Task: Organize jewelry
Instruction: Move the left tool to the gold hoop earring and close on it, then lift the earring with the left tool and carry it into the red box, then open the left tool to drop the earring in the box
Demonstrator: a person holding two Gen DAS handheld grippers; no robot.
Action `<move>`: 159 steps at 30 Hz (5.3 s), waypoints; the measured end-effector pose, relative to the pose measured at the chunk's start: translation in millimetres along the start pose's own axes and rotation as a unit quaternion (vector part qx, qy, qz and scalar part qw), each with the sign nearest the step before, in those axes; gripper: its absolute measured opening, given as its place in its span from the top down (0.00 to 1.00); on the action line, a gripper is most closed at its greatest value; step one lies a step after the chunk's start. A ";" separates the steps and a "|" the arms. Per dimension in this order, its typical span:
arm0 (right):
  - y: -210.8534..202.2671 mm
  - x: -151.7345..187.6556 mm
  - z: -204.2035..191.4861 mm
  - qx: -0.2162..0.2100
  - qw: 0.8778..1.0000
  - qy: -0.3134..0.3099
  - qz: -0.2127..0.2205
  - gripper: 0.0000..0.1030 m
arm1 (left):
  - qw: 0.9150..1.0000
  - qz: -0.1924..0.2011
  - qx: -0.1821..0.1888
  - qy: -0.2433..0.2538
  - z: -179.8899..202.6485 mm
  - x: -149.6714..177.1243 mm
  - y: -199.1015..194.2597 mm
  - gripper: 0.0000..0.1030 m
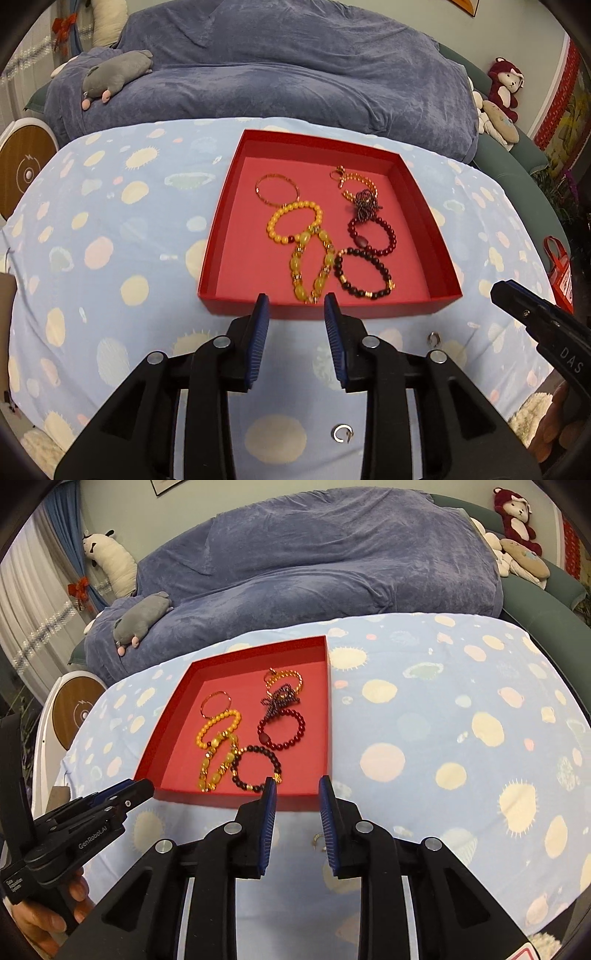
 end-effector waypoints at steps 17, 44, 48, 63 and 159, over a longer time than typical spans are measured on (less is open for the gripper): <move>14.9 88.2 16.2 0.021 0.998 0.010 -0.059 0.75 | 0.998 -0.059 0.000 0.015 23.3 105.1 19.7 0.64; 25.5 95.3 14.1 0.019 0.997 0.011 -0.073 0.75 | 0.998 -0.032 -0.015 0.042 25.7 105.2 21.4 0.82; 30.4 91.2 13.6 0.021 0.997 0.008 -0.072 0.75 | 0.998 -0.031 -0.019 0.042 22.0 100.6 23.3 0.83; 52.5 70.9 14.0 0.030 0.997 0.010 -0.067 0.75 | 0.999 -0.019 -0.048 -0.011 -26.0 76.9 29.3 0.83; 155.6 -87.5 -55.0 -0.006 0.998 -0.058 -0.026 0.83 | 0.999 -0.008 -0.037 0.019 -5.1 -121.4 138.7 0.82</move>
Point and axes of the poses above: each gripper's, at about its wrist camera, not at the fingertips, and y roughly the way its jaws point, z to its right, x to its underside, the point moved 8 cm from there along y, roughly the way its jaws point, and after that the axes turned 2 degrees about x, right-handed, at the moved point
